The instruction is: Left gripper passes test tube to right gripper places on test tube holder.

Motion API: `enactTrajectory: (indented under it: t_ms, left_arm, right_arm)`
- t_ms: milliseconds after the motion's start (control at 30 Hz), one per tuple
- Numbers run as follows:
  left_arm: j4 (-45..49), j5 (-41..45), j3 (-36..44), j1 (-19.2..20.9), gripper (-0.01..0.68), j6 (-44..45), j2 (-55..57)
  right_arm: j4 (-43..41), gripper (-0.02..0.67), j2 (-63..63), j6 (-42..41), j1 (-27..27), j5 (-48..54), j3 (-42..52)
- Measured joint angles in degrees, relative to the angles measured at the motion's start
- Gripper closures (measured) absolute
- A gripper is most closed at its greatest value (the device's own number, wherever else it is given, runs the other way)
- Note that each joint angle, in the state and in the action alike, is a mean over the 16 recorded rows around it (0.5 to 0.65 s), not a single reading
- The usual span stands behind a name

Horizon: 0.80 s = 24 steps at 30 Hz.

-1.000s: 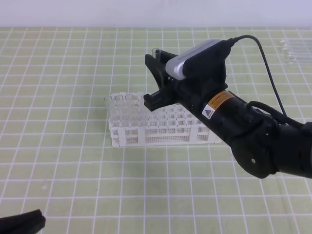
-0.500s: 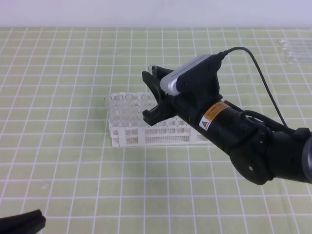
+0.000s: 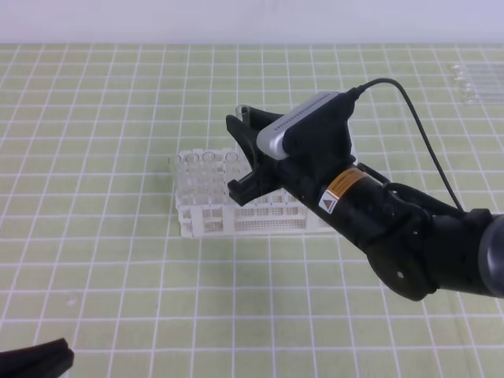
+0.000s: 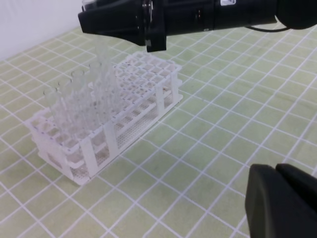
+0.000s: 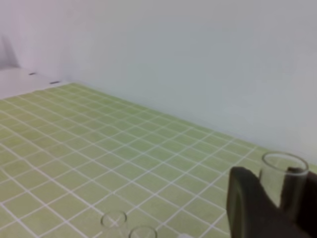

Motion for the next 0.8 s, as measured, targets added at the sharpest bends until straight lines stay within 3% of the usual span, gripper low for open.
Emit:
enactTrajectory:
  t_ms: [800]
  left_arm:
    - [0.0,-0.2,0.0,0.0,0.675,0.0,0.1]
  right_arm:
    - [-0.2,0.547,1.9,-0.1,0.0,-2.6,0.0]
